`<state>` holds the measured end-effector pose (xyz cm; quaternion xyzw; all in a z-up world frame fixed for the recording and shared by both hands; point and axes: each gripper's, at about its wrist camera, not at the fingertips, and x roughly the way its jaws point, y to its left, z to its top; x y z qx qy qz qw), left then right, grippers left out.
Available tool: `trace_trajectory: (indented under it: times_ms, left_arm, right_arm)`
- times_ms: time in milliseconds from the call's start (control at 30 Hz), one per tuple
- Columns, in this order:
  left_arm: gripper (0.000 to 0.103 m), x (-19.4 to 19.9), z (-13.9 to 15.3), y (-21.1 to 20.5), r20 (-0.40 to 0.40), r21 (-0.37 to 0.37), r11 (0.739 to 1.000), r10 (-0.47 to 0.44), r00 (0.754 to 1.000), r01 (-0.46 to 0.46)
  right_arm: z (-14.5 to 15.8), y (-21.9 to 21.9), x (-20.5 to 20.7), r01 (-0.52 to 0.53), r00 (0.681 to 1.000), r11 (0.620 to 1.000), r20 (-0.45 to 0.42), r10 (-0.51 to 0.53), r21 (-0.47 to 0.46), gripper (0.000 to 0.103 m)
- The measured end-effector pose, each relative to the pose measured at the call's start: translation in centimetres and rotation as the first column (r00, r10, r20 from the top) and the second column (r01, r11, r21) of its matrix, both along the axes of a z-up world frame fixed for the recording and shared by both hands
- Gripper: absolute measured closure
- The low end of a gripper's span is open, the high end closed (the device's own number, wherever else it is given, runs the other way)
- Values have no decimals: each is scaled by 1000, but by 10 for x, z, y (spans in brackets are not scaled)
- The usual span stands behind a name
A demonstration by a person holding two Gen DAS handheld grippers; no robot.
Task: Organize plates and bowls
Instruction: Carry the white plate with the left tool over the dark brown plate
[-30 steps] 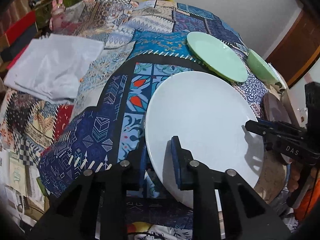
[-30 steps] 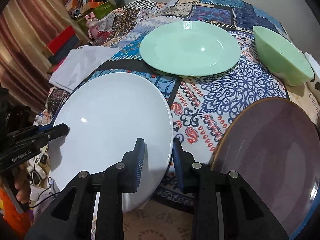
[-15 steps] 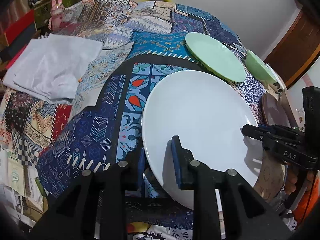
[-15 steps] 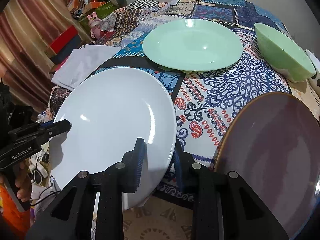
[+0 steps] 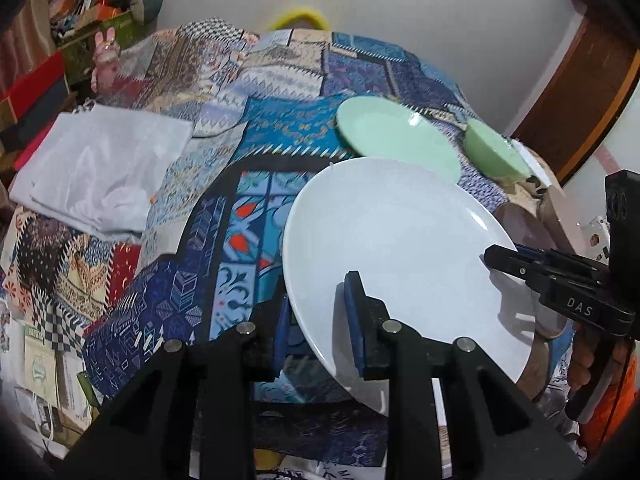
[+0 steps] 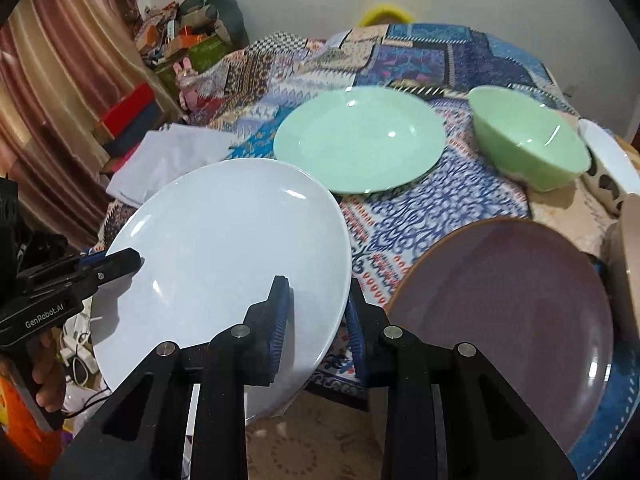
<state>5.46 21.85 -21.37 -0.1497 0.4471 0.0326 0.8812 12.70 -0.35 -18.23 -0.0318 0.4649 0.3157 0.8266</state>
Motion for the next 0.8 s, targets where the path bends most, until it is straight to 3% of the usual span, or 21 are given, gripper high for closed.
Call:
trace_trajectory:
  times_ms: [433,800]
  left_arm:
    - [77,11,41,-45,70,37,997,-77,995,74]
    - [77,25,54,-89,80,43,991,-132,988,129]
  right_arm:
    - [30,-51,-4,80,995,996,60,-82,48,78]
    - [38,-101,2,142,987,987,68,-147,79,78]
